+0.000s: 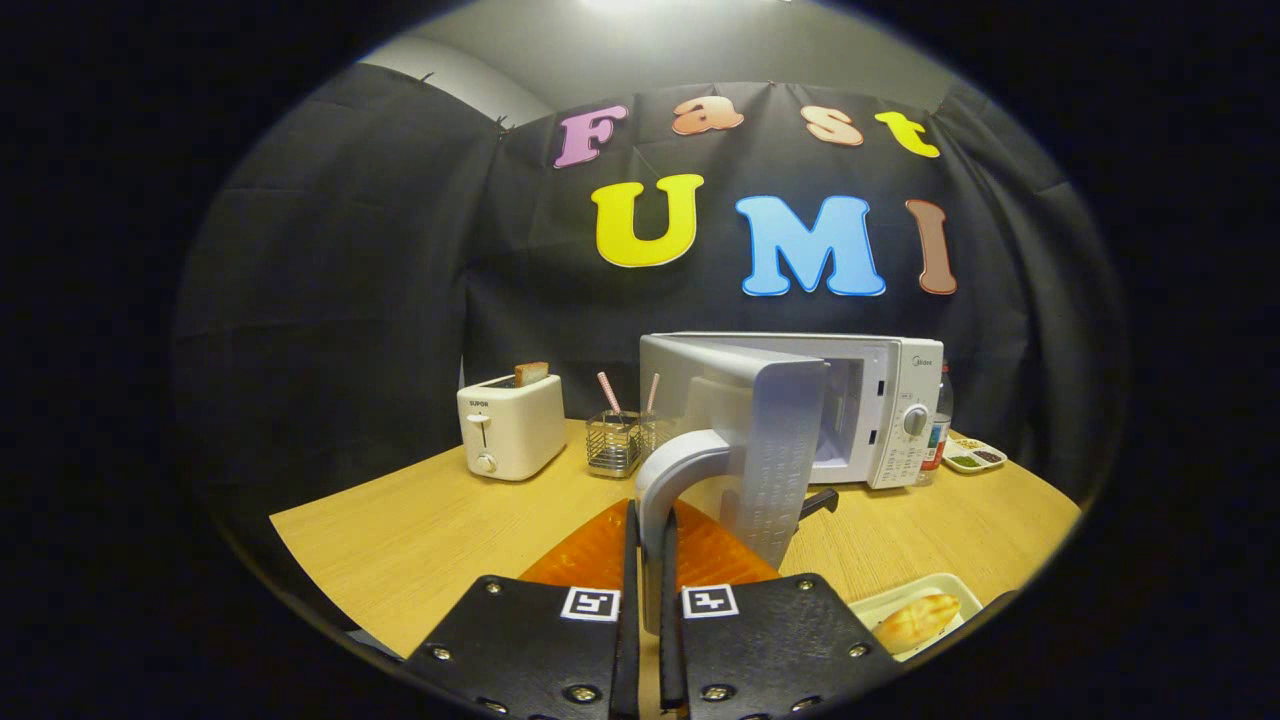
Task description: Open the microwave, put the food inside, and close the microwave door.
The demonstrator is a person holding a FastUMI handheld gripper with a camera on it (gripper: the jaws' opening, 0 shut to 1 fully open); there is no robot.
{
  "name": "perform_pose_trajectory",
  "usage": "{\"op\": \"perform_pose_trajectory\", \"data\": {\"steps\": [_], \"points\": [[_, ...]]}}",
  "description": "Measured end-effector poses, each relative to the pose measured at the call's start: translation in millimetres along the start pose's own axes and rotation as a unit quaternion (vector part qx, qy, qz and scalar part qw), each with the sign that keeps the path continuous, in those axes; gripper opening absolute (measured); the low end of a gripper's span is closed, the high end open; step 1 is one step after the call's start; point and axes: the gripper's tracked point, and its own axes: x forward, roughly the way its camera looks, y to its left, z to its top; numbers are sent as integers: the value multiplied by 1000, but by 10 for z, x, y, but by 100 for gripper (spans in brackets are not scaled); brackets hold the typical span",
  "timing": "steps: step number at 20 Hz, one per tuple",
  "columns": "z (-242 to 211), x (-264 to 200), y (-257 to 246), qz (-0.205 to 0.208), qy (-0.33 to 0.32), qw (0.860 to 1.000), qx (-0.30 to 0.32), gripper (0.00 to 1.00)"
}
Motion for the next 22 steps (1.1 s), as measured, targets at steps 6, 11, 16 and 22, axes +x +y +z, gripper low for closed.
{"op": "perform_pose_trajectory", "data": {"steps": [6, 11, 16, 22], "points": [[19, 93, 638, -83, -15, 996, -5, 17], [-53, 79, 905, -83, -14, 996, -12, 70], [66, -310, 1088, -32, -63, 995, -77, 99], [39, -806, 853, 48, -107, 987, -106, 97]]}}
